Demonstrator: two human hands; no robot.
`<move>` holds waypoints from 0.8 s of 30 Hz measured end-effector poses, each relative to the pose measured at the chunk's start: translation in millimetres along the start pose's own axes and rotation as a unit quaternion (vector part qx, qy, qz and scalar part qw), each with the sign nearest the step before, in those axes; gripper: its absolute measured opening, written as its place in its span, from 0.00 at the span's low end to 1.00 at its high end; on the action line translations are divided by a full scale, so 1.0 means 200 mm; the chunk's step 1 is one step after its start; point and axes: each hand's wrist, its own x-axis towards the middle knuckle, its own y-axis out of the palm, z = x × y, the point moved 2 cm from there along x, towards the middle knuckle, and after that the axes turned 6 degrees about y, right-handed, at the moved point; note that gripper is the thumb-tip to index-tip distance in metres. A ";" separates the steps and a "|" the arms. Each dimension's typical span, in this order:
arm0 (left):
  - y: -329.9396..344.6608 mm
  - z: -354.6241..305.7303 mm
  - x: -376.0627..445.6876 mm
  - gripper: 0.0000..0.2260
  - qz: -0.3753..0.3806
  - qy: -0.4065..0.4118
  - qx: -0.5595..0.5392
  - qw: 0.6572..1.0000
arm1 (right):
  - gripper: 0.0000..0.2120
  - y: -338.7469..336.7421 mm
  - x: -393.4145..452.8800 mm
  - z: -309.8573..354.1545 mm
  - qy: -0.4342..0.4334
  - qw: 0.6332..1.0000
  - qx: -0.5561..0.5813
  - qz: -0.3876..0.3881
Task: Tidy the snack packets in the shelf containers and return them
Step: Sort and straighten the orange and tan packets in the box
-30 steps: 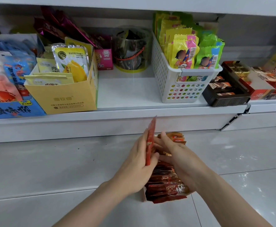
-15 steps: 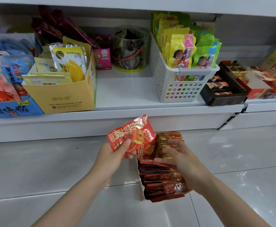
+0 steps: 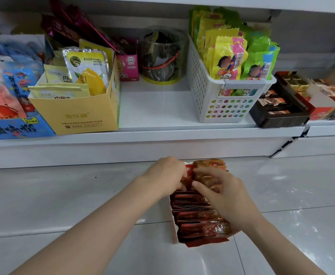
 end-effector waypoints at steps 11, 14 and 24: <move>0.00 0.21 -0.05 0.08 -0.160 -0.042 -0.116 0.979 | 0.14 0.10 0.02 -0.01 -0.050 0.980 -0.100 0.164; 0.09 0.20 -0.03 0.10 -0.168 -0.051 -0.104 0.979 | 0.13 0.11 0.01 -0.01 -0.055 0.974 -0.077 0.208; 0.15 0.15 -0.07 0.03 -0.251 -0.027 -0.054 0.966 | 0.16 0.13 -0.03 -0.03 -0.057 0.979 -0.067 0.181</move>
